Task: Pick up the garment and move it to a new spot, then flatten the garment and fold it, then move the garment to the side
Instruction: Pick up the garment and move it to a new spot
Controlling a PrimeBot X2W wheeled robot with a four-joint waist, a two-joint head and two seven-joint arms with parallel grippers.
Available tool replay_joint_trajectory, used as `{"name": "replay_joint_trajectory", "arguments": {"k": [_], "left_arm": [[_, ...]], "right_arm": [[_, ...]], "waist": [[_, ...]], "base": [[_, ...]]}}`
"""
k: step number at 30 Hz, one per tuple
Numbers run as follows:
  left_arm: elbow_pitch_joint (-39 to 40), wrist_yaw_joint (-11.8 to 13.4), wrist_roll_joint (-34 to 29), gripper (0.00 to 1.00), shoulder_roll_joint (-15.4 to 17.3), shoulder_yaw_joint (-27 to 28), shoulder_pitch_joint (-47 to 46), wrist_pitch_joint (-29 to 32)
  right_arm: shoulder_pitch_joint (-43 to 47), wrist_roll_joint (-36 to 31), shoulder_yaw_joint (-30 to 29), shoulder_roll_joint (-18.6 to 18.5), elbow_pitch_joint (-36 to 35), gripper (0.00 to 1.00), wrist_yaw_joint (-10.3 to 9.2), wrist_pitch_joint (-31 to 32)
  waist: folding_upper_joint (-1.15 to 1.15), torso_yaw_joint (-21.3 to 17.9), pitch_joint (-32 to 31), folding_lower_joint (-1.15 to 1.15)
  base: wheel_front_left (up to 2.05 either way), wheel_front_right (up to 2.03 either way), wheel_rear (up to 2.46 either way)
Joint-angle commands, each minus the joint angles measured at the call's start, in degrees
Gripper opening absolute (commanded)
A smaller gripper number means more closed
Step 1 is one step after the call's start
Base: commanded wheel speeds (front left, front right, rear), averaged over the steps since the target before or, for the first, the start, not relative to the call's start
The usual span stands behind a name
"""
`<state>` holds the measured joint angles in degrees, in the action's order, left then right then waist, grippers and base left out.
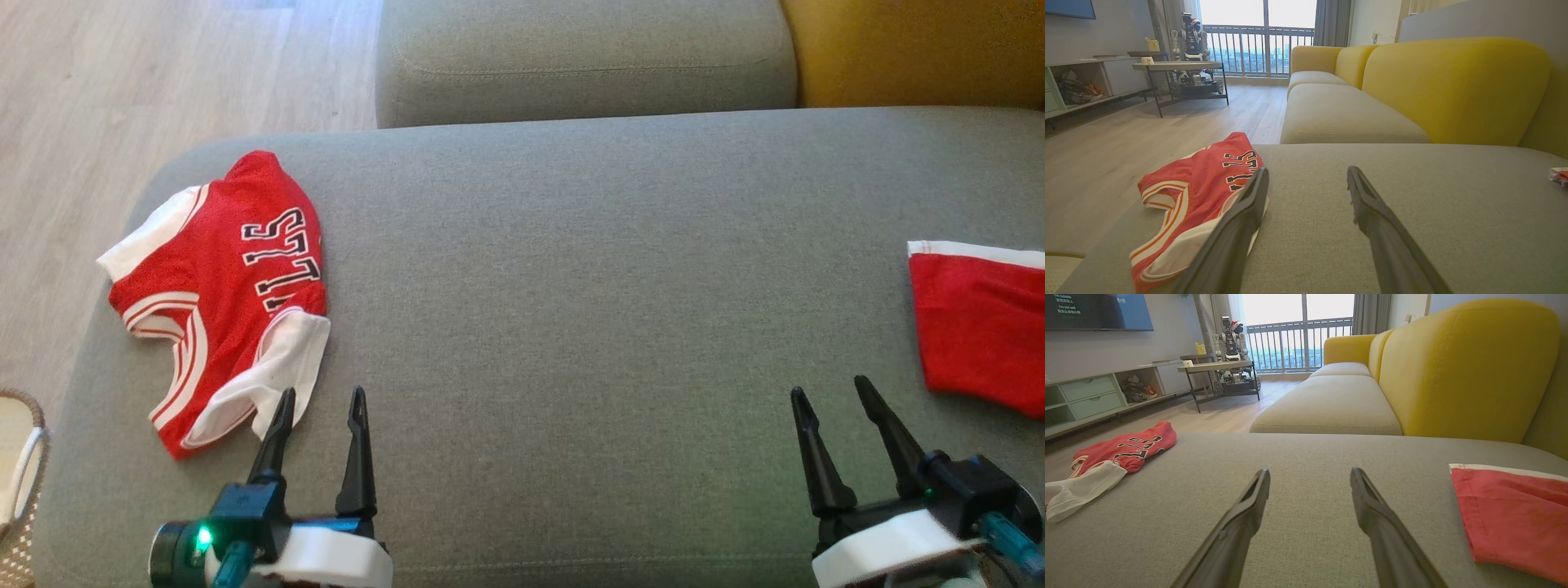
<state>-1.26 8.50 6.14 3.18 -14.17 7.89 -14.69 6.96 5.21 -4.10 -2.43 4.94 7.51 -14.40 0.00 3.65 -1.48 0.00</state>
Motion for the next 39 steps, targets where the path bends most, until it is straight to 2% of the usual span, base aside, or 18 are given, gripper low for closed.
{"name": "replay_joint_trajectory", "arguments": {"k": [1,9,21,28,33,39], "left_arm": [[1.8,-0.01,-0.46,1.0,-0.3,1.89,-2.5,-0.31],[2.62,0.43,-0.46,1.0,-0.3,1.5,-2.91,-0.31],[4.22,1.04,-0.48,1.0,-0.3,0.58,-3.83,-0.31],[4.3,1.26,-0.28,1.0,-0.3,0.73,-3.73,-0.31],[4.14,1.39,0.26,1.0,-0.3,1.28,-3.79,-0.31],[2.74,0.44,1.33,1.0,-0.3,3.45,-8.4,-0.31]], "right_arm": [[-1.53,0.51,1.01,-0.45,-1.76,1.0,-0.02,-0.6],[-1.05,0.65,1.64,-0.45,-1.82,1.0,-0.02,-0.6],[-1.46,0.67,1.48,-0.45,-1.93,1.0,-0.02,-0.6],[-1.89,-0.09,1.65,-0.45,-1.72,1.0,-0.02,-0.6],[-2.31,-0.64,2.57,-0.45,-1.57,1.0,-0.02,-0.6],[-3.77,-2.65,2.83,-0.45,-1.8,1.0,-0.02,-0.6]], "waist": [[0.0,0.24,0.05,0.0],[0.0,3.46,0.74,0.0],[0.0,15.14,1.88,0.0],[0.0,20.29,2.33,0.0],[0.0,21.48,3.14,0.0],[0.0,20.02,6.76,0.0]], "base": [[0.0,0.0,0.0],[0.0,0.0,0.0],[0.0,0.0,0.0],[0.0,0.0,0.0],[0.0,0.0,0.0],[0.0,0.0,0.0]]}}
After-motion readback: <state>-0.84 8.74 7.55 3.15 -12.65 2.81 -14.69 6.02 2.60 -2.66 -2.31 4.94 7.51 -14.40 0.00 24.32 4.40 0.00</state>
